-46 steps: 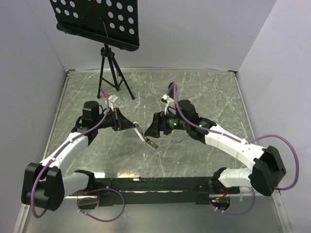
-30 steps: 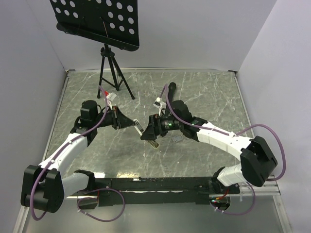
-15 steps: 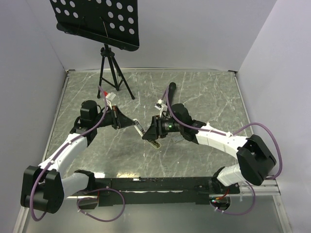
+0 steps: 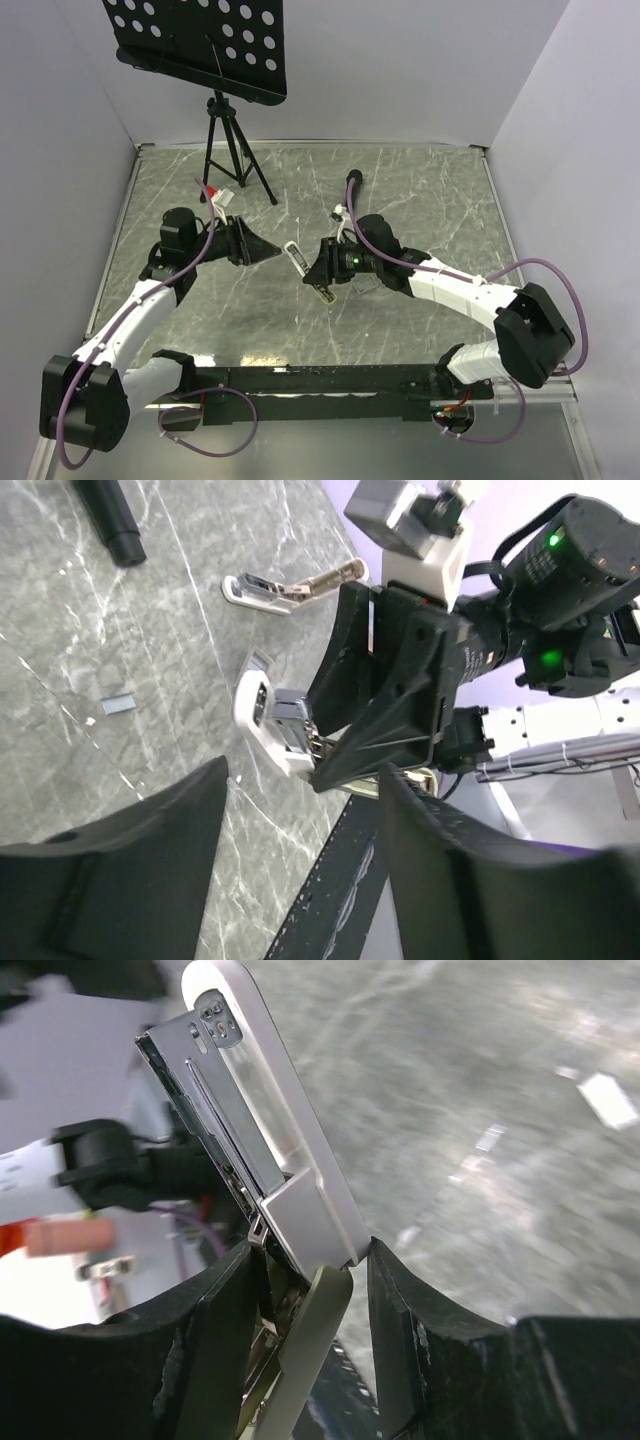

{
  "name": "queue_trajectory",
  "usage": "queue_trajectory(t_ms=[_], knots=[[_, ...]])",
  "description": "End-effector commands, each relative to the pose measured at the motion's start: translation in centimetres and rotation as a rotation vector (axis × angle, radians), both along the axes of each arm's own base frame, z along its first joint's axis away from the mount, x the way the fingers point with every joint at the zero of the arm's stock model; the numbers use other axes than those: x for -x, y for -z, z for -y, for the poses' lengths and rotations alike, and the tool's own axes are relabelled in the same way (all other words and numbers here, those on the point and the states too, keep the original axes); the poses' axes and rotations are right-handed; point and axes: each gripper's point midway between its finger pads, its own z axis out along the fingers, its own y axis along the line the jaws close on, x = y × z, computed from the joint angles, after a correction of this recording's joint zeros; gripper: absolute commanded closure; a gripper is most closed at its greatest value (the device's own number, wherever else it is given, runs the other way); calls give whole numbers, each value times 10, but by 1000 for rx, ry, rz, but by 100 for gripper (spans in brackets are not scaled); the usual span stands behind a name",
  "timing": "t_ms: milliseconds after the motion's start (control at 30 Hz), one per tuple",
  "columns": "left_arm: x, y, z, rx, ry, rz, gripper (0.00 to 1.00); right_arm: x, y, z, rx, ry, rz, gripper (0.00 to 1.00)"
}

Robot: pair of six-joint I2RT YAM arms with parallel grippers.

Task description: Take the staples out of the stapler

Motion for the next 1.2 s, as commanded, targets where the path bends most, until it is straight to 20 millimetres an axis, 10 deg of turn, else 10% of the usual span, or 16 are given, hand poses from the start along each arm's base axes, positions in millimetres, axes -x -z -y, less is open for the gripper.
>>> queue_trajectory(t_ms=[0, 533, 867, 1167], knots=[[-6, -23, -3, -11, -35, 90, 32, -13, 0, 25, 111, 85, 87, 77], [-52, -7, -88, -245, -607, 29, 7, -50, 30, 137, 958, 457, 226, 81], [-38, -47, -149, -248, -955, 153, 2, -45, -5, 141, 1506, 510, 358, 81], [-26, -63, -169, -213, -1066, 205, 1, -41, 38, 120, 1752, 361, 412, 81]])
